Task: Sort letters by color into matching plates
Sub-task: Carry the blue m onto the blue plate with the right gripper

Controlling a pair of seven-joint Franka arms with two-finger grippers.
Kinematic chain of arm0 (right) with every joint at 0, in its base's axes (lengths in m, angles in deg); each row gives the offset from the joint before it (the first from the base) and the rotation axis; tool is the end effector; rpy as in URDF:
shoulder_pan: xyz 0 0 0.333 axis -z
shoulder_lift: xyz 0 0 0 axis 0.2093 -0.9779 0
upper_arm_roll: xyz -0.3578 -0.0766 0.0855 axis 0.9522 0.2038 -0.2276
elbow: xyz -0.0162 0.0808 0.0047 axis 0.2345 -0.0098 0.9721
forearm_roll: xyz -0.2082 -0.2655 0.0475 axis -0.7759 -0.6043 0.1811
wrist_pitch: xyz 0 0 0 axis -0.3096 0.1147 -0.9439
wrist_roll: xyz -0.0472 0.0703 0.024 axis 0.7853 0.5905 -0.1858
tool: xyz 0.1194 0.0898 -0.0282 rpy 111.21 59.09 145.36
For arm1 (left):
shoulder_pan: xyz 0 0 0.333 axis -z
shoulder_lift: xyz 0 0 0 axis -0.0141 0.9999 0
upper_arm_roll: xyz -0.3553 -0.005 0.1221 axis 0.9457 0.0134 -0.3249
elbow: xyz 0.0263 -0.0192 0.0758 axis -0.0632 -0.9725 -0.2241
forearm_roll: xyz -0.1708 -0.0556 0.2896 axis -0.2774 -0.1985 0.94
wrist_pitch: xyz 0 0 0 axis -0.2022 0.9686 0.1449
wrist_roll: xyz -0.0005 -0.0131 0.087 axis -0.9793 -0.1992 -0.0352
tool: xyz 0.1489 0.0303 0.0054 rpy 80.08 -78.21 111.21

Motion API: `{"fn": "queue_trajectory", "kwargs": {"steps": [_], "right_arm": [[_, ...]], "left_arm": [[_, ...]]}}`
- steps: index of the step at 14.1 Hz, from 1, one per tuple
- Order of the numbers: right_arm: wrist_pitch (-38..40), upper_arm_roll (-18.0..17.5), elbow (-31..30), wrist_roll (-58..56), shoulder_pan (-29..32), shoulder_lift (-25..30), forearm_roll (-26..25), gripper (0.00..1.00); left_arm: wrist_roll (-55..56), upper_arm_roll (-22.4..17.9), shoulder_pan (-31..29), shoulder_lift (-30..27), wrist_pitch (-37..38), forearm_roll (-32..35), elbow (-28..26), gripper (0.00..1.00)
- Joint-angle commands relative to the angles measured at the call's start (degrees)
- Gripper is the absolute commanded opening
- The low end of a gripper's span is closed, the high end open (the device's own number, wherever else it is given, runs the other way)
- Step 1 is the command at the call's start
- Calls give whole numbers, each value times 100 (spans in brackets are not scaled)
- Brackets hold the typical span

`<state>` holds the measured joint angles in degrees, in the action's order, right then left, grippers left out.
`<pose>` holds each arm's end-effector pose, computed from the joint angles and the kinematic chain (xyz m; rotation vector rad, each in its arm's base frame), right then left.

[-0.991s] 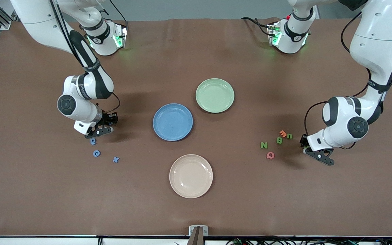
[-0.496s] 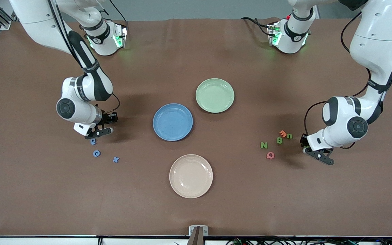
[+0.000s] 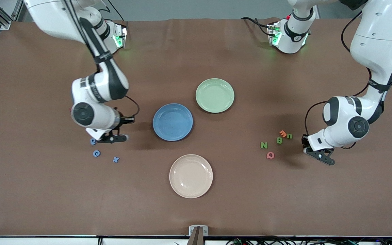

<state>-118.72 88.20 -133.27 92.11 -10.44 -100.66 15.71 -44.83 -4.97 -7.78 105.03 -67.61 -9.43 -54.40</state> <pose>0.5350 0.2204 0.3172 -3.0891 -0.0321 0.4088 0.6240 0.0086 0.2295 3.0219 -0.7749 -0.0374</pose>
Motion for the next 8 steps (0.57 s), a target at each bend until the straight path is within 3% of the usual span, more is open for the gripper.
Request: {"fn": "queue_trajectory", "kwargs": {"steps": [1,5,8], "right_arm": [[102,64,869,873,-427,-728,92,2],[40,64,1678,2182,-911,-1458,92,2],[14,64,1741,2597,-1052,-1599,74,2]], "left_arm": [[-62,23,-20,-295,144,71,-77,0],[0,50,15,-594,672,19,28,0],[393,224,24,-805,979,9,64,0]]}}
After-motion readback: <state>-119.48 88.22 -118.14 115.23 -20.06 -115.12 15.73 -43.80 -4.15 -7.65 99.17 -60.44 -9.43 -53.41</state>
